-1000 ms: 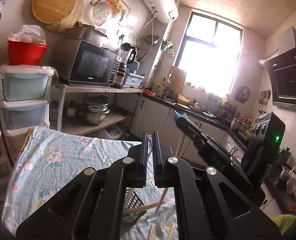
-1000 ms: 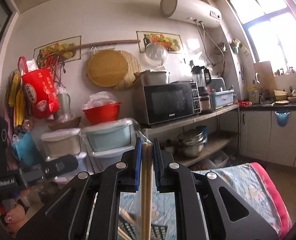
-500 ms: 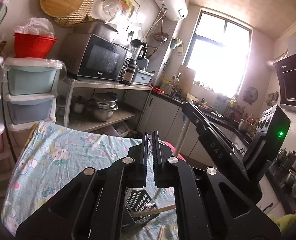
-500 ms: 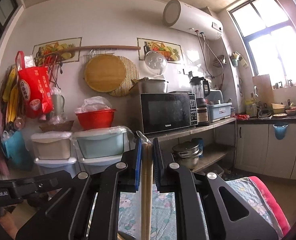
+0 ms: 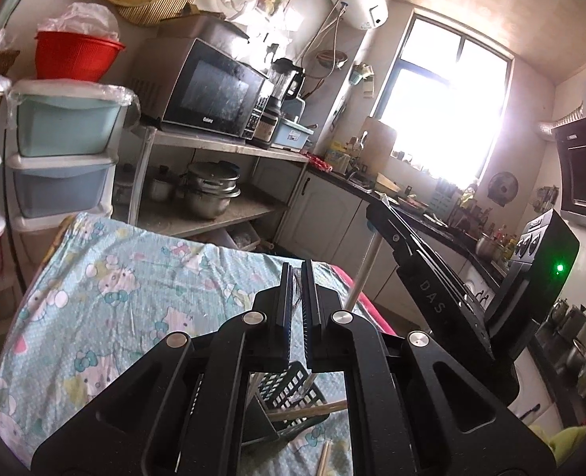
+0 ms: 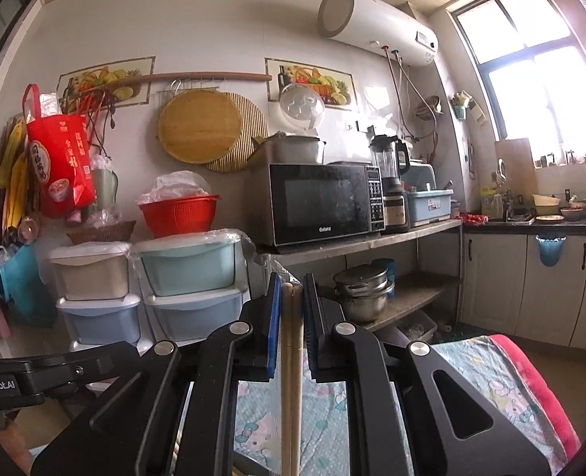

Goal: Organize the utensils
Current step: 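Open the left tool over the caddy while the right tool releases its chopstick into it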

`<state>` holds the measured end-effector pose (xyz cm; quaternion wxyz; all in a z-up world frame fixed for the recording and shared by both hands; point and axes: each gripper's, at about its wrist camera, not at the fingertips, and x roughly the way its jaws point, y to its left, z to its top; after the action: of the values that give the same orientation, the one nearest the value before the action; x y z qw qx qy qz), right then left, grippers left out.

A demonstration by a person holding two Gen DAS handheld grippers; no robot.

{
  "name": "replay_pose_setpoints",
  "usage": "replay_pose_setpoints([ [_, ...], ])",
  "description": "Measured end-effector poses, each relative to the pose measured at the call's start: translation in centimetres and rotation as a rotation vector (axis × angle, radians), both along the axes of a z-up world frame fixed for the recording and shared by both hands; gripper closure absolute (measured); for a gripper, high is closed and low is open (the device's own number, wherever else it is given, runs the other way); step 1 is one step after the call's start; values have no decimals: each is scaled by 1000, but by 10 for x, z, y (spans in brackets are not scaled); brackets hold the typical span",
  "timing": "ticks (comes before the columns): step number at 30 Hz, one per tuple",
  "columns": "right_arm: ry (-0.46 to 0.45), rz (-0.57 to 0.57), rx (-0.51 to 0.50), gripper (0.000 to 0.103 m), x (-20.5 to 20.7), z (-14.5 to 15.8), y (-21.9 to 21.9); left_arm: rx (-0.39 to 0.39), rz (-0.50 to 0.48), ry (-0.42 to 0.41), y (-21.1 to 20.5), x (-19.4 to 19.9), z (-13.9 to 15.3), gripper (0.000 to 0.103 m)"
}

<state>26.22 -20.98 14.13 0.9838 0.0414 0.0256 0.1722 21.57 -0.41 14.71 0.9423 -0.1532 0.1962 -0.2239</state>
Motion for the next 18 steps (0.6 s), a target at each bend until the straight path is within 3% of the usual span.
replay_pose_setpoints([
  [8, 52, 0, 28, 82, -2, -13, -9, -9, 4, 45, 1, 5, -17, 101],
  [15, 87, -5, 52, 80, -5, -20, -20, -11, 11, 60, 2, 2, -23, 100],
  [18, 103, -11, 64, 78, -7, -24, -26, -9, 16, 64, 2, 1, -25, 85],
])
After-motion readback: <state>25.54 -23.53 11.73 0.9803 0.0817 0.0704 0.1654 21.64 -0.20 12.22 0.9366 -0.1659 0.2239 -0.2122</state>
